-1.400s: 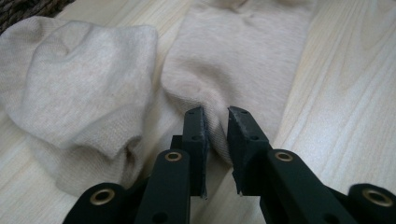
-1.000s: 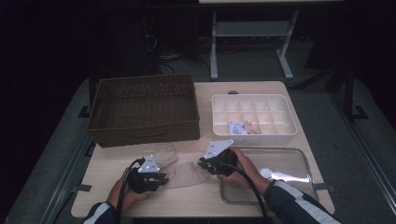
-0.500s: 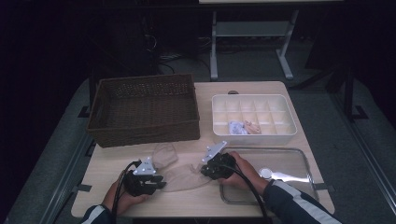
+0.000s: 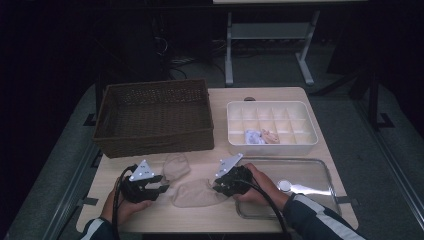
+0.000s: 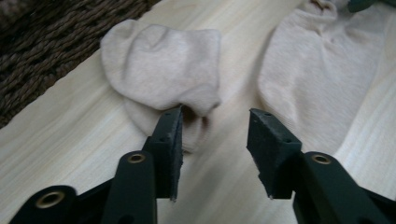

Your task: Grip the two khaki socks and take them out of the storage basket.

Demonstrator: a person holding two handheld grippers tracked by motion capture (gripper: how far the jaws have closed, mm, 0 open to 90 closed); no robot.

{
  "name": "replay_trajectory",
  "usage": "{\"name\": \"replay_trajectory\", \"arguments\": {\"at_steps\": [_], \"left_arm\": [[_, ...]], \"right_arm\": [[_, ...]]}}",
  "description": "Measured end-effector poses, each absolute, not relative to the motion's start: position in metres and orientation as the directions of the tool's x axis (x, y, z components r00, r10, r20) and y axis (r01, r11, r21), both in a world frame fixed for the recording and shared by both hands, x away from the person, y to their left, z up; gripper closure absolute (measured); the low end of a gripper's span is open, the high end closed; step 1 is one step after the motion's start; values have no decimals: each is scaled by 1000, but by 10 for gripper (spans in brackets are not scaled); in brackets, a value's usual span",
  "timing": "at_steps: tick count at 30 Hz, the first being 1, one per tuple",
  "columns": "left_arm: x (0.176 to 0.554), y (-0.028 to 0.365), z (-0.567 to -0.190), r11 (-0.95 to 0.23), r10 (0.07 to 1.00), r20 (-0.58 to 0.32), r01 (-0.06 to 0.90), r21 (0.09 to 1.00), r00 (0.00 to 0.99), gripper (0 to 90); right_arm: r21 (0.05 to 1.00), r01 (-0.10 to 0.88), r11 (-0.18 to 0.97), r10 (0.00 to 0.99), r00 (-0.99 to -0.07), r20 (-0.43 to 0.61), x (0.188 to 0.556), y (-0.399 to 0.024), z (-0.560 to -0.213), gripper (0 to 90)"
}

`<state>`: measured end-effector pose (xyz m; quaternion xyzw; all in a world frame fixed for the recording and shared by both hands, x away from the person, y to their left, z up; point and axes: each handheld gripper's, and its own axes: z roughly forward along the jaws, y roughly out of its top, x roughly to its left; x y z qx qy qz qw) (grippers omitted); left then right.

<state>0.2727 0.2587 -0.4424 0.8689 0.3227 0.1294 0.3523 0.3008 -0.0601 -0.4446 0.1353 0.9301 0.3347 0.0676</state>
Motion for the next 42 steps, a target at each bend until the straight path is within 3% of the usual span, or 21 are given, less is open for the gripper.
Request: {"name": "replay_trajectory", "arguments": {"at_steps": [9, 12, 21, 42], "left_arm": [[288, 259, -458, -591, 643, -1, 497, 635, 766, 530], [289, 256, -458, -596, 635, 4, 486, 639, 772, 568], [292, 239, -457, -625, 586, 0, 452, 637, 810, 887], [317, 168, -460, -670, 442, -42, 361, 648, 896, 875]], "right_arm": [[645, 184, 741, 269, -963, -34, 304, -53, -455, 756], [637, 183, 749, 258, -966, -26, 303, -52, -457, 755], [629, 187, 754, 247, -969, -8, 303, -53, -459, 750], [634, 180, 752, 220, -975, 17, 301, -51, -460, 719]]}}
